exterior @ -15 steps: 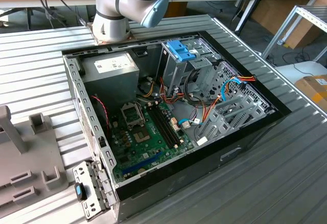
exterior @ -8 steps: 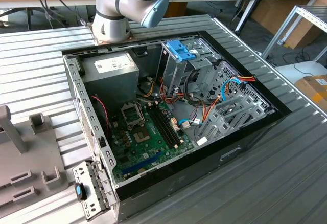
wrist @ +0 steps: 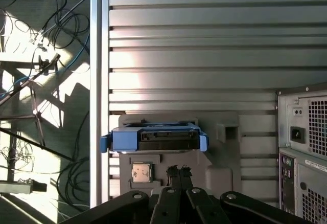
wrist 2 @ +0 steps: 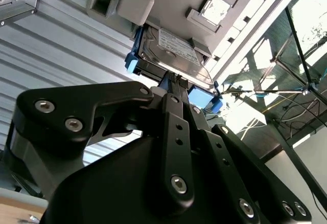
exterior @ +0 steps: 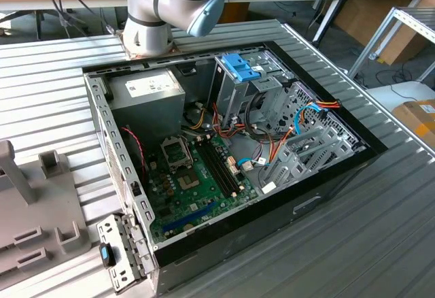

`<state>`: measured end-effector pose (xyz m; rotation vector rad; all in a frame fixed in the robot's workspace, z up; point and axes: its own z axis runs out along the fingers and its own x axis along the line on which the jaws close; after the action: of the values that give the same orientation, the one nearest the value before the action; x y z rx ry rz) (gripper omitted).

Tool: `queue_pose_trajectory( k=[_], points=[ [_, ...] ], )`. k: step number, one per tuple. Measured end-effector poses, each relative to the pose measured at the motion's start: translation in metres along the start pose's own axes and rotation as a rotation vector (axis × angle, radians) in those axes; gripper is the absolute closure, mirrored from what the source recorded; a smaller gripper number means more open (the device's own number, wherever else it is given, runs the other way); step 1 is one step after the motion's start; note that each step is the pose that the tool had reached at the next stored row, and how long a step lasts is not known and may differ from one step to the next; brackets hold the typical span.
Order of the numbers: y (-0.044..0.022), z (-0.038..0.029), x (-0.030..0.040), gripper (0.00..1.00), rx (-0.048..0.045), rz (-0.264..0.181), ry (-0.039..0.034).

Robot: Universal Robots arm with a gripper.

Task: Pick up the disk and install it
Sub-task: 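Reach for the disk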

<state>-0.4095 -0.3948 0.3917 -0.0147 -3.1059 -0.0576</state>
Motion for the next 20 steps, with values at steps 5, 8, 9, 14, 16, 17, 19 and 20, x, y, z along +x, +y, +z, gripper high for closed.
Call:
queue_pose_trajectory(
  k=[5, 8, 9, 14, 16, 17, 19, 20],
  points=[
    [0.0053, 0.0004, 0.0036, 0.89, 0.0000, 0.000, 0.0000],
    [0.0055, 0.0004, 0.0035, 0.89, 0.0000, 0.000, 0.0000],
    [0.0055, 0.0004, 0.0035, 0.89, 0.0000, 0.000, 0.0000],
    [0.0056, 0.0004, 0.0035, 0.89, 0.0000, 0.000, 0.0000],
    [0.0056, 0.0003, 0.0035, 0.89, 0.0001, 0.000, 0.0000],
    [0.0056, 0.0004, 0.0035, 0.89, 0.0000, 0.000, 0.0000],
    [0.0057, 0.0004, 0.0036, 0.89, 0.0000, 0.000, 0.0000],
    [0.0058, 0.0004, 0.0047, 0.89, 0.0000, 0.000, 0.0001]
  ],
)
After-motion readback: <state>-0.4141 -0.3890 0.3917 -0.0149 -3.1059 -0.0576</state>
